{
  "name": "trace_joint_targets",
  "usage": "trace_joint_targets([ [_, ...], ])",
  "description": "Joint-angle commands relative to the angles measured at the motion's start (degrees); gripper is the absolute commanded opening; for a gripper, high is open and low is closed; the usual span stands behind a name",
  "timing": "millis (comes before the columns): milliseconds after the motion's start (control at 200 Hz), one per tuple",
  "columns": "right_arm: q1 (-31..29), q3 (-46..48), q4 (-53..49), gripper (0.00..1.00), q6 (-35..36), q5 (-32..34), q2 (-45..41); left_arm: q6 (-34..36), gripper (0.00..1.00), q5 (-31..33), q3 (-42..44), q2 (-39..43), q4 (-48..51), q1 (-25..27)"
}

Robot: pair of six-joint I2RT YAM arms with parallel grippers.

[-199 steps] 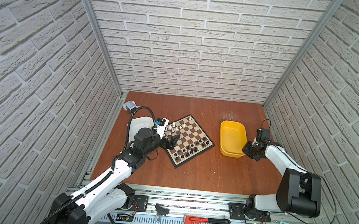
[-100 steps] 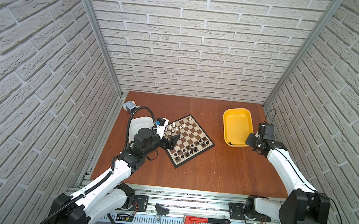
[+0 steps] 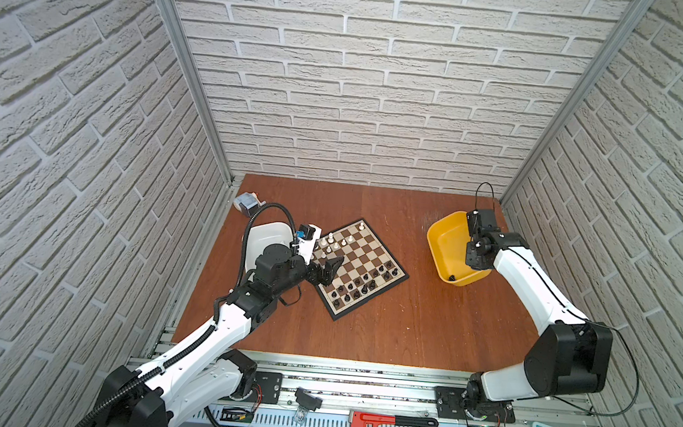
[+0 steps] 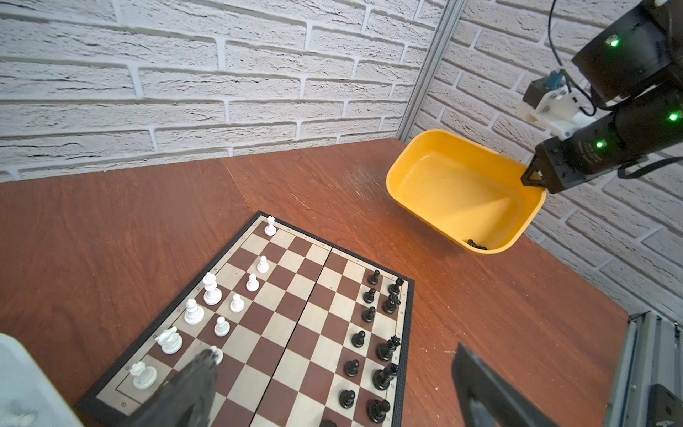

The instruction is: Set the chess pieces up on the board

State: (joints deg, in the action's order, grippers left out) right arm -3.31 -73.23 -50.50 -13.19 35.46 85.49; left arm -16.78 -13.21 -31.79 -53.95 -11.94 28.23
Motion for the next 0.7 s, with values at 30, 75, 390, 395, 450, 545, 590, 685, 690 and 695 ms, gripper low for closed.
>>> trace_joint_targets([
  [30,-2.1,-4.3,-7.0,0.08,2.8,8.8,0.1,-1.0,0.98,-2.1,0.8,-0.6,-4.8,-0.5],
  [75,-2.8,-4.9,-7.9,0.10,3.8,8.8,0.3,-1.3,0.98,-2.6,0.9,-0.9,-5.1,-0.6],
  [390,-4.8,-8.5,-12.9,0.13,8.0,3.2,1.3,-2.5,0.98,-4.3,1.2,-0.1,-6.3,-0.6],
  [395,-4.8,-8.7,-13.0,0.13,8.2,3.1,1.3,-2.5,0.98,-4.2,1.2,-0.1,-6.3,-0.7],
  [450,-4.9,-10.4,-13.6,0.11,9.7,3.9,0.5,-2.6,0.98,-4.1,1.5,0.5,-6.4,-0.6],
  [545,-5.8,-12.0,-14.7,0.08,11.8,6.1,-1.2,-2.9,0.98,-4.3,1.8,1.2,-6.8,-0.7],
  [590,-5.8,-10.8,-14.2,0.07,11.7,5.4,-1.8,-3.0,0.98,-4.6,1.9,1.2,-7.1,-0.7],
  [685,-6.3,-11.6,-15.3,0.07,11.2,8.1,-2.6,-3.6,0.98,-5.3,1.9,1.0,-7.7,-0.6],
  [690,-6.3,-11.8,-15.5,0.07,11.2,8.1,-2.6,-3.6,0.98,-5.3,1.9,1.0,-7.7,-0.7],
  [695,-6.3,-12.1,-15.6,0.07,11.1,8.3,-2.6,-3.6,0.99,-5.3,1.9,0.9,-7.7,-0.7],
])
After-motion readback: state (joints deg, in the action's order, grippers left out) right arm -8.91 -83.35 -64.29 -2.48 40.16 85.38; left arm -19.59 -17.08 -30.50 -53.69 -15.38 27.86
